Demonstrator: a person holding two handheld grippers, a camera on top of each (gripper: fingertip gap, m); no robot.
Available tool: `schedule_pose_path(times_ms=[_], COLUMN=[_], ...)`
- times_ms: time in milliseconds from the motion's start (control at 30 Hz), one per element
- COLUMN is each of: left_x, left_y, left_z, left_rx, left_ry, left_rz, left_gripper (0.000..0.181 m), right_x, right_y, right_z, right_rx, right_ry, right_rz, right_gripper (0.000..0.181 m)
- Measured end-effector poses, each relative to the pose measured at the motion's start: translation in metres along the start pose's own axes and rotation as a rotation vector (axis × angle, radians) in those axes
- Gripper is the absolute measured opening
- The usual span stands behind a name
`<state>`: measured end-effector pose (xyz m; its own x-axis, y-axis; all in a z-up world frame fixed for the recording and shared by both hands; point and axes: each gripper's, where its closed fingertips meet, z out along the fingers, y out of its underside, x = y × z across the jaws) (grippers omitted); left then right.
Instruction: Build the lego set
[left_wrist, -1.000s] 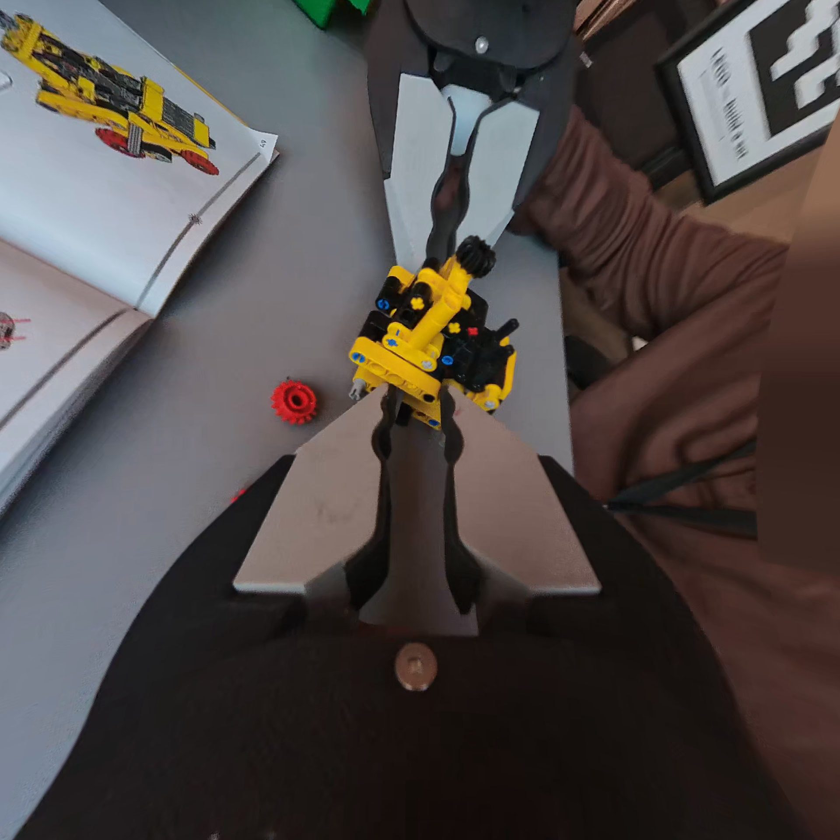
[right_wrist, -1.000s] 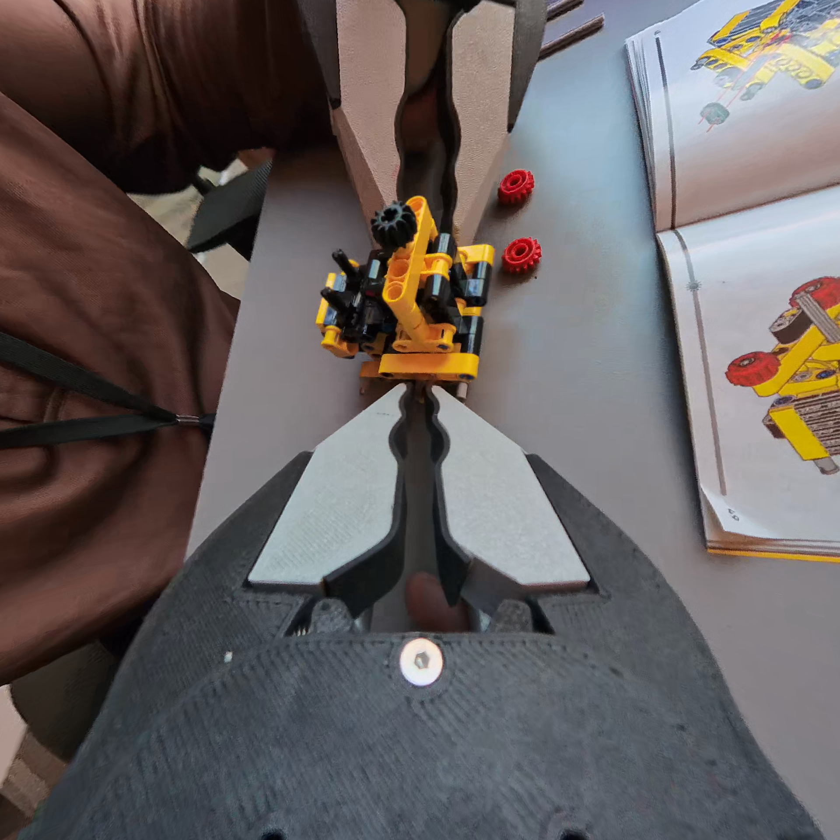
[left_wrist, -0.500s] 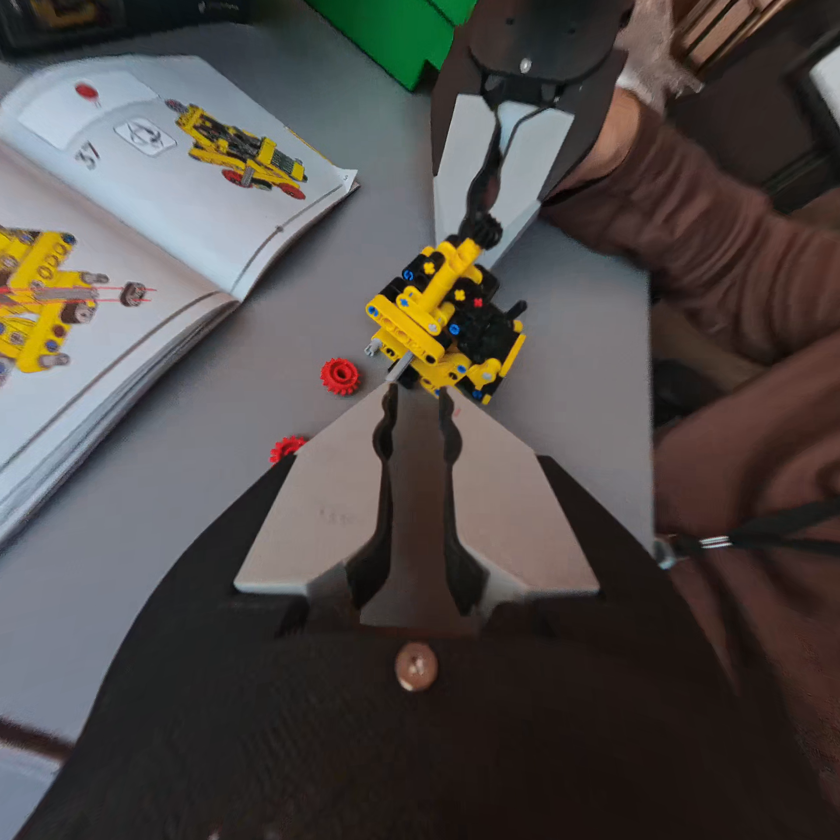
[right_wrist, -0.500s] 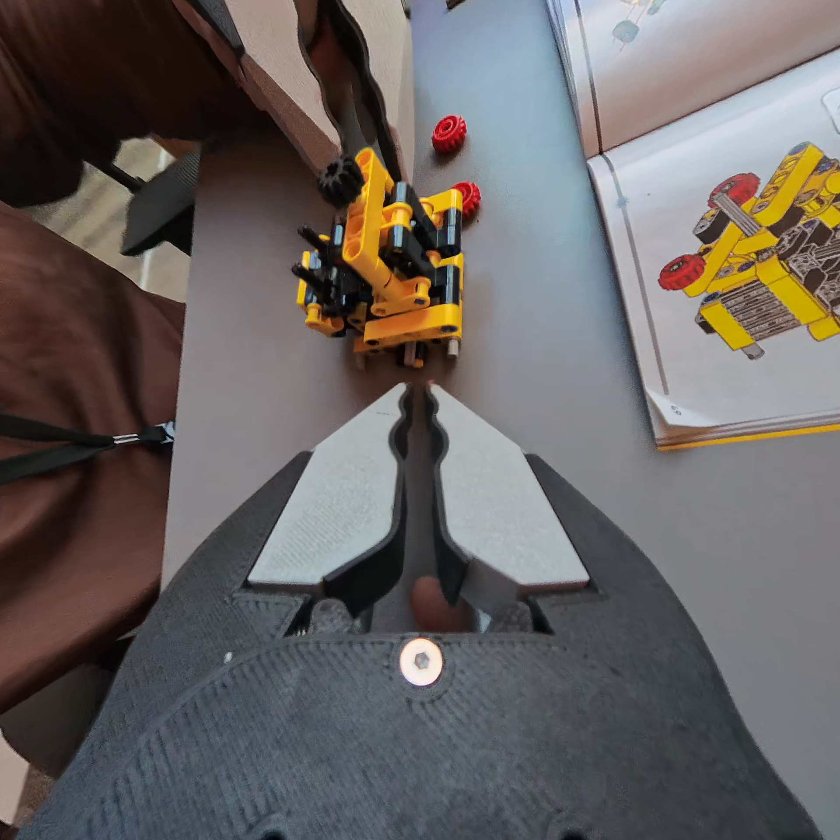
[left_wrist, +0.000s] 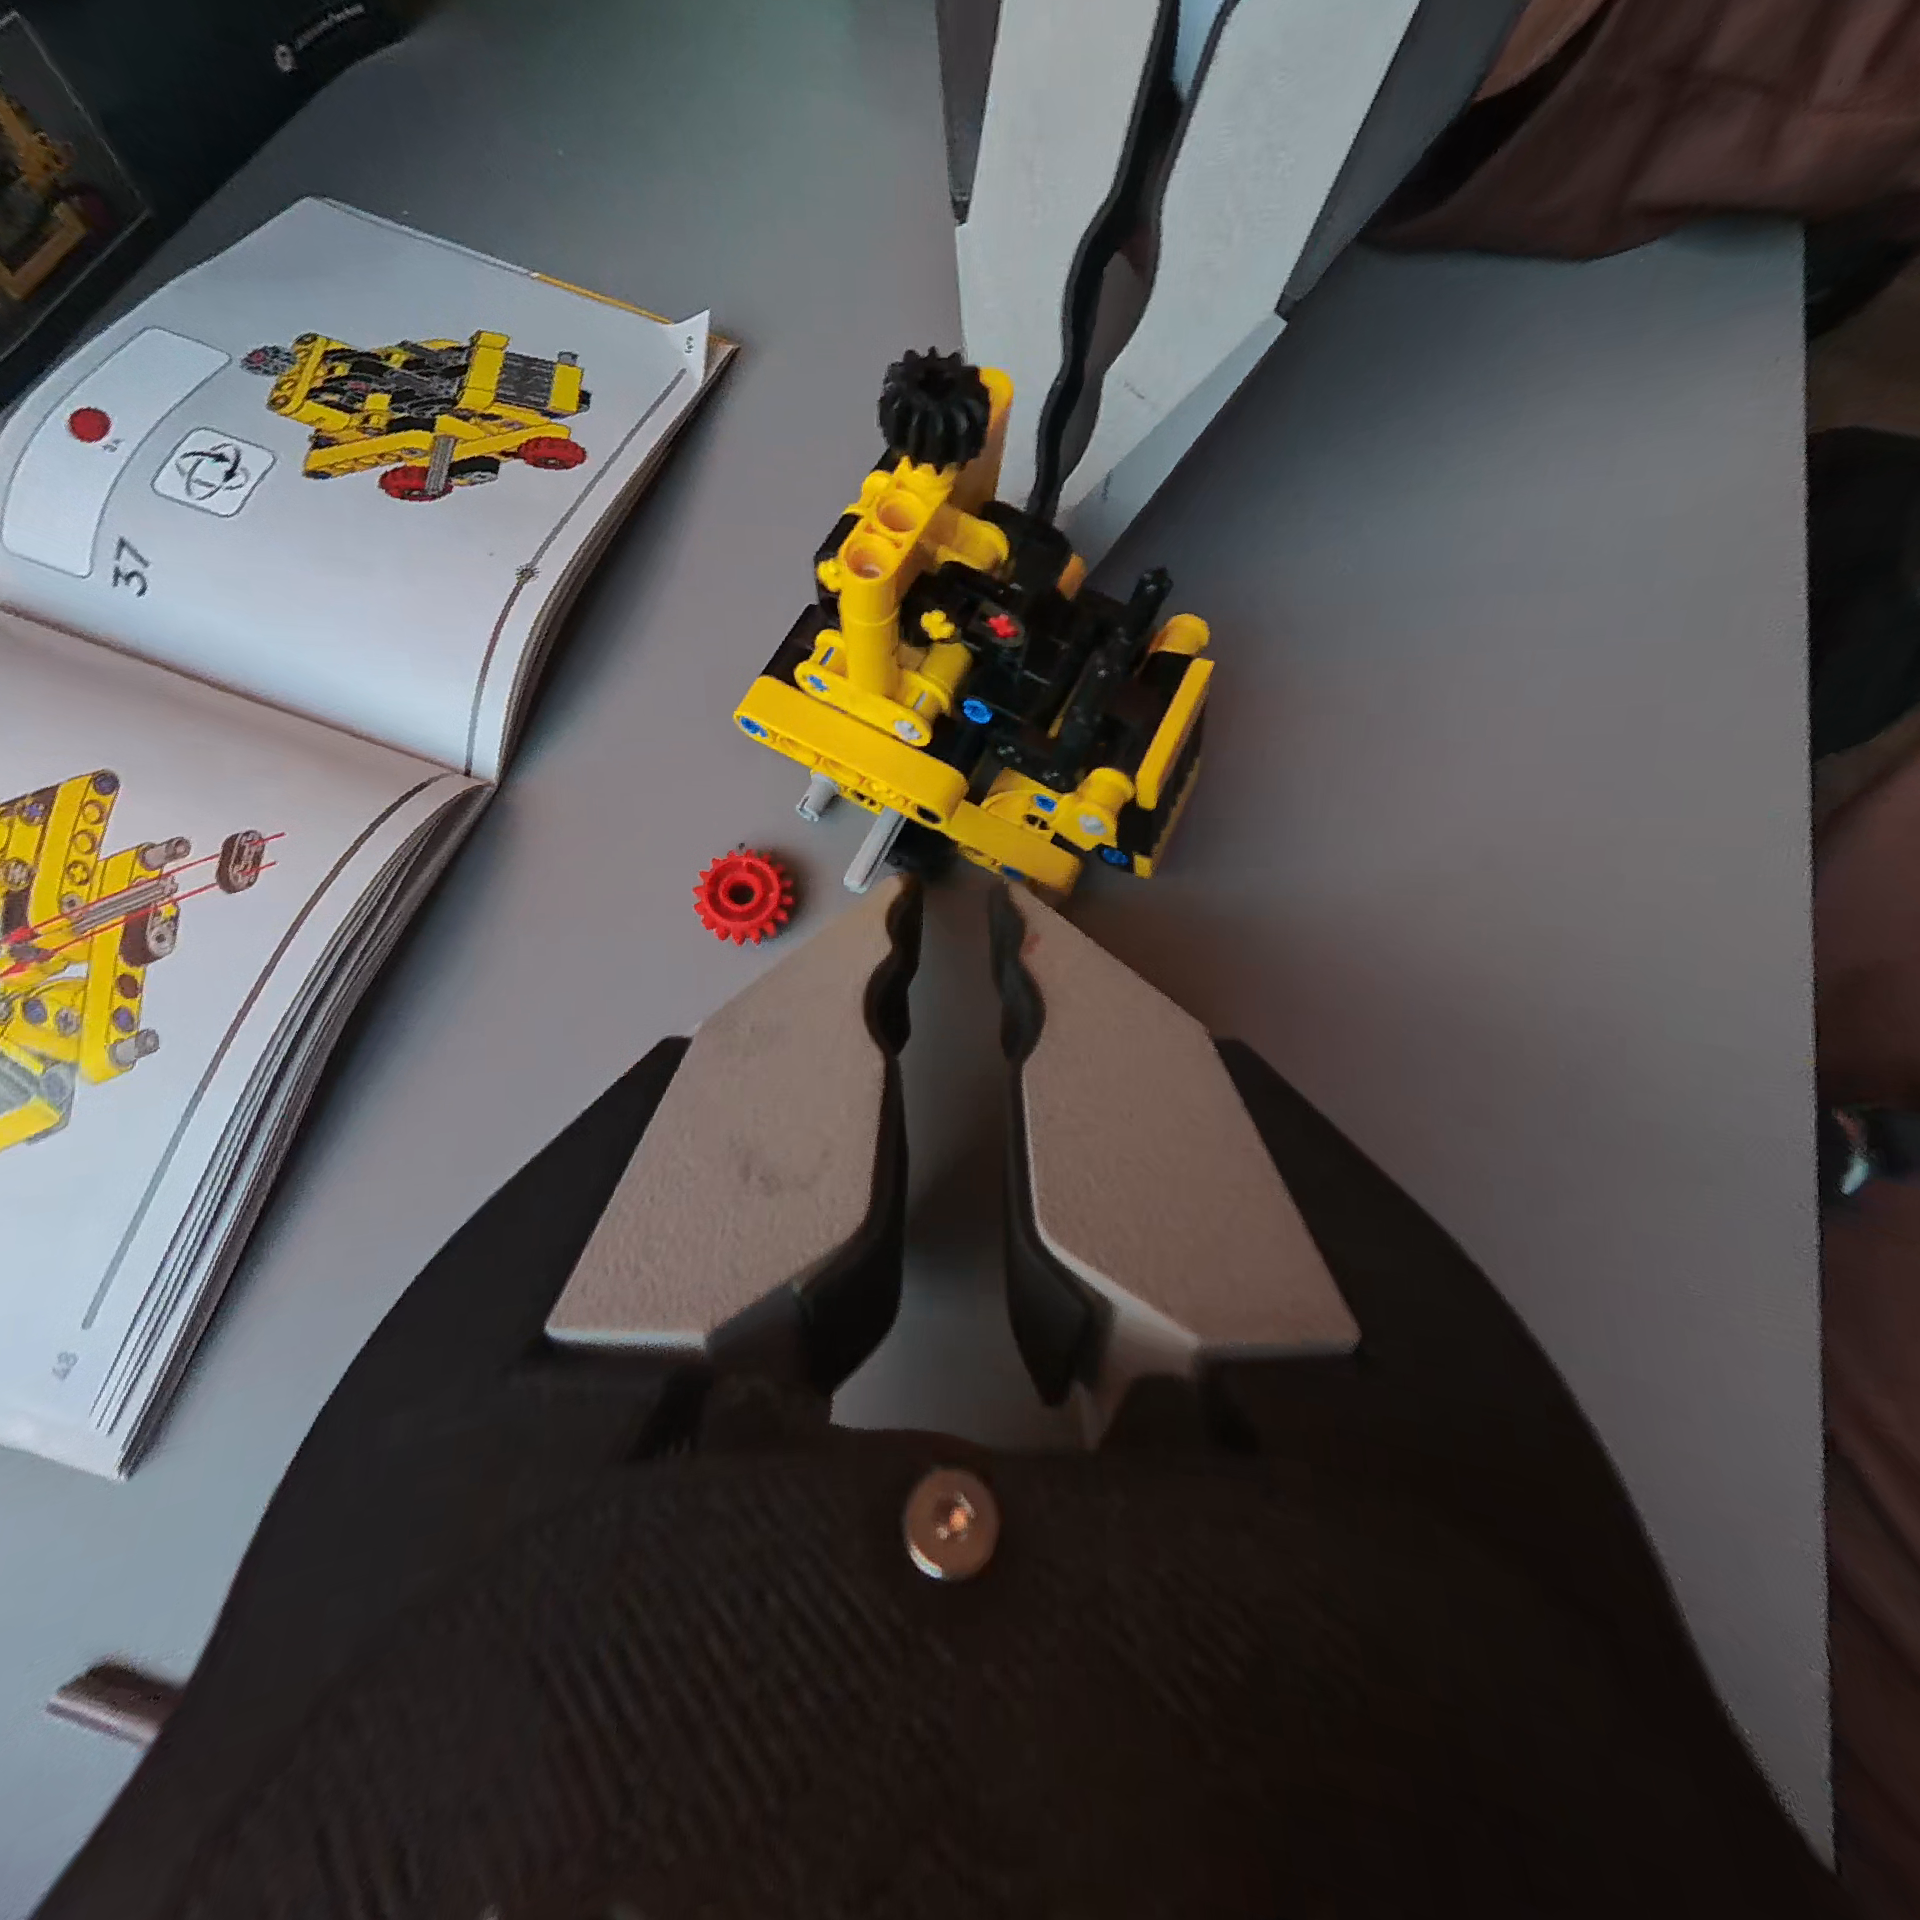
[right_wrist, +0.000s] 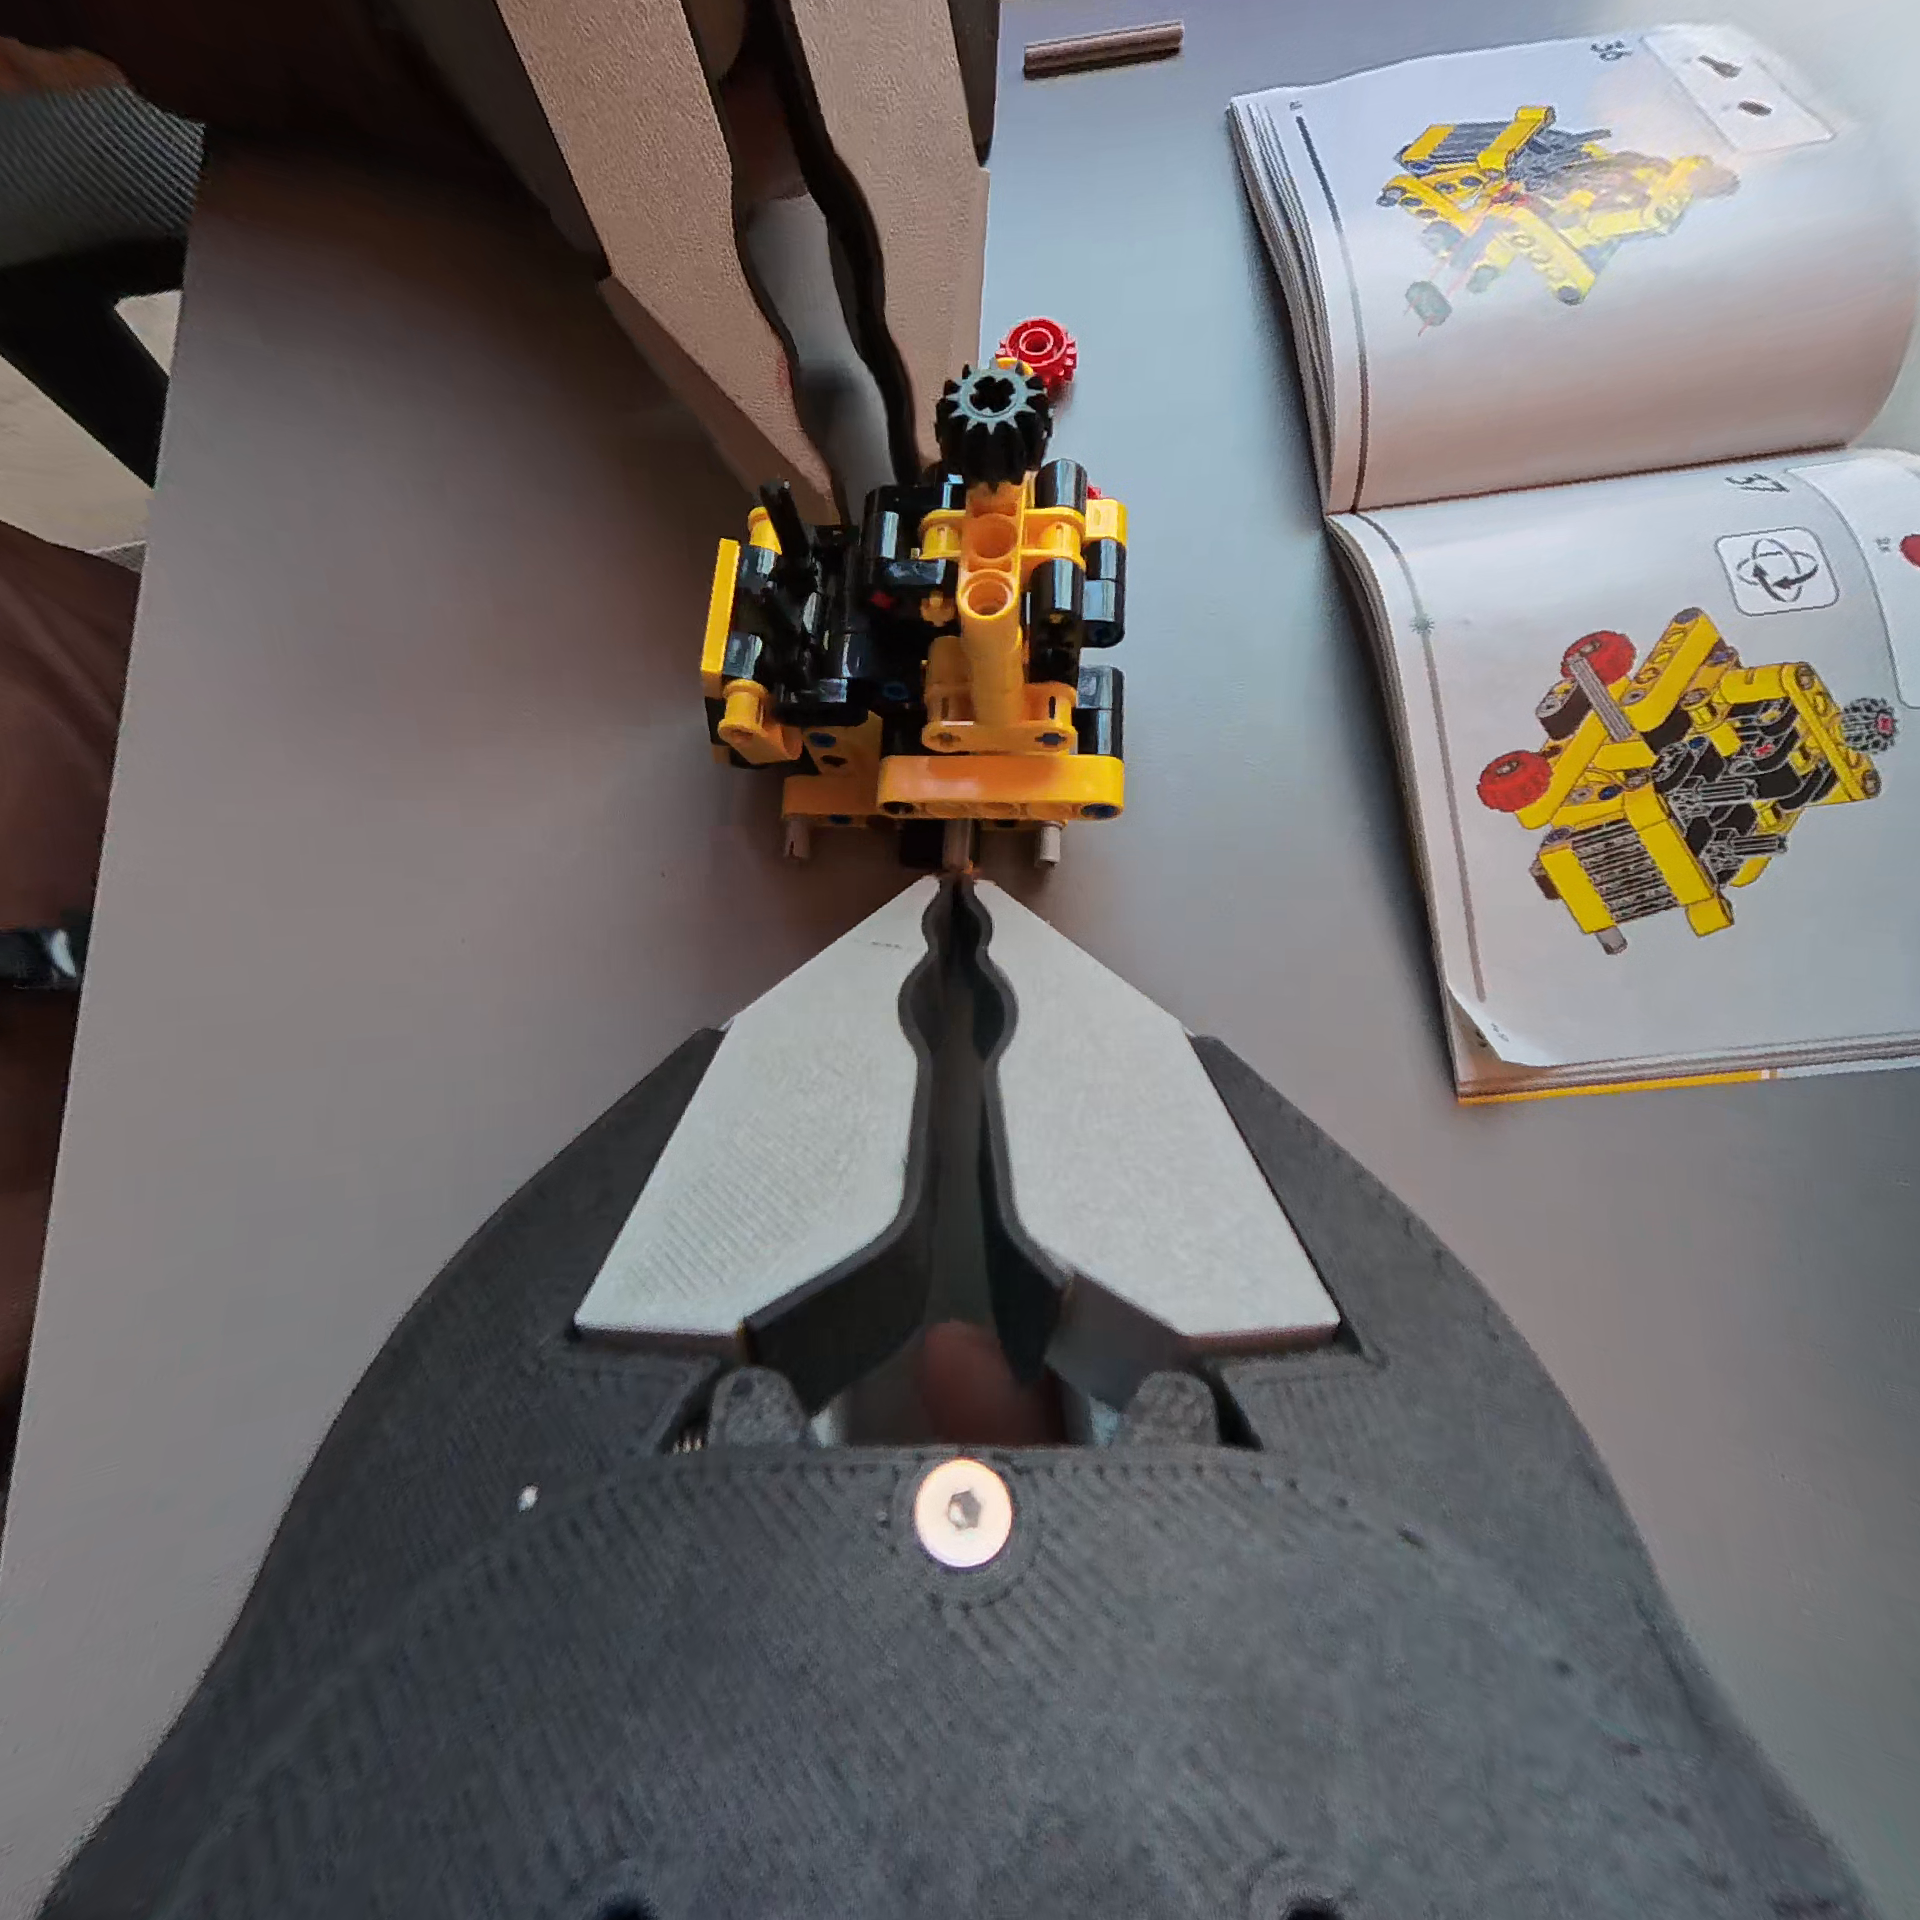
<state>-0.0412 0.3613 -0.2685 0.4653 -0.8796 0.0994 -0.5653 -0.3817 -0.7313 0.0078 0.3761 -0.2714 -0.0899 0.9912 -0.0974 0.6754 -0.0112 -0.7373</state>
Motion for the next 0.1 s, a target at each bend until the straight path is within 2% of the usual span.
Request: schedule_pose_path(times_ms=[100], left_x=[-0.0012], left_y=[-0.0006], left_z=[0.0028], left_rx=[-0.012], left_ry=[-0.009], left_rz=[0.023], left_gripper=[0.007], right_x=[0.0], right_y=[0.0001], right_z=[-0.0003], right_rx=[0.0], right_ry=[-0.002], right_rz=[0.002], right_gripper=[0.0])
